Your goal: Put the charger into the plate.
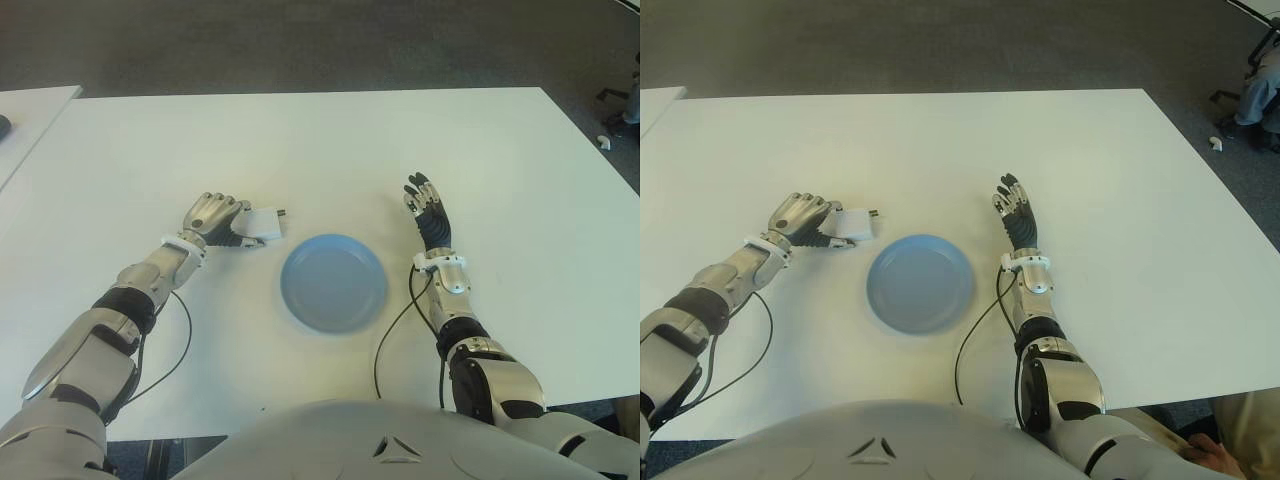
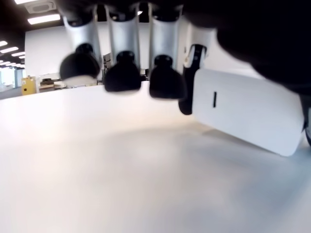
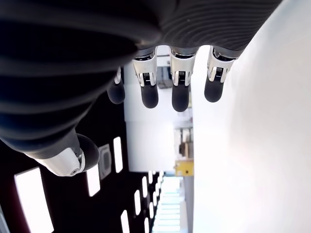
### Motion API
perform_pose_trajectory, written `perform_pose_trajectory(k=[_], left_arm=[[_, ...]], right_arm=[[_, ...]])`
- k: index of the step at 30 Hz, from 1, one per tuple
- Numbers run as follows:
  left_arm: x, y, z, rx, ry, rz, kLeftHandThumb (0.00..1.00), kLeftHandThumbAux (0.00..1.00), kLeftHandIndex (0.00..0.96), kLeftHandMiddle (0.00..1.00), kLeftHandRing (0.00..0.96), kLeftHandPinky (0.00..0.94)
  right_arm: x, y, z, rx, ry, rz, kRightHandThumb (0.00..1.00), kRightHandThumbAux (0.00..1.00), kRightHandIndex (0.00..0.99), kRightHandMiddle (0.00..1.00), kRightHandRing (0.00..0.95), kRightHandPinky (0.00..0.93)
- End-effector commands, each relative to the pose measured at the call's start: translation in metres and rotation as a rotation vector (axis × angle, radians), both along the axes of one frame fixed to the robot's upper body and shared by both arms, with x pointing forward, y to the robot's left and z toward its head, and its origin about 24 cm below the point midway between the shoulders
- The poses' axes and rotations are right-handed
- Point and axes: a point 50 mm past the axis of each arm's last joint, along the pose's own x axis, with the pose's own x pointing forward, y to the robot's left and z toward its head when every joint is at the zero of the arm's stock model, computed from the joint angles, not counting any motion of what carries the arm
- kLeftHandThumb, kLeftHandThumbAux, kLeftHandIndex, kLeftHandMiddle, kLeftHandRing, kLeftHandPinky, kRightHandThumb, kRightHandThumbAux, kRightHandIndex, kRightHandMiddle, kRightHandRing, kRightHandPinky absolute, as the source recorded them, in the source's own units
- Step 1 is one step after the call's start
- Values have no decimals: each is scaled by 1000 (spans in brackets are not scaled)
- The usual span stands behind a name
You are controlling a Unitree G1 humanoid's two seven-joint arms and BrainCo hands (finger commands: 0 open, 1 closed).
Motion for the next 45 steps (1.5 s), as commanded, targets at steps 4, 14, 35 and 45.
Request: perform_pose_trajectory(k=[4,14,35,45], left_arm=[[-3,4,0,18,19,10,741,694,443,855,844,831],[1,-2,11,-59,-85,-4,740,694,444,851,839,830],[8,-35,40,-261,-224,-84,744,694,443,853,847,861],[8,-48,53,-320,-242,-140,745,693,444,849,845,859]], right_arm=[[-77,2,-82,64,453,-46,0,527,26,117,106,99],[-77,3,-82,61,457,-42,0,525,33,117,107,98],[-77,6,-83,69,464,-35,0,528,33,124,104,81],[-77,7,-82,68,455,-38,0,526,38,131,111,89]])
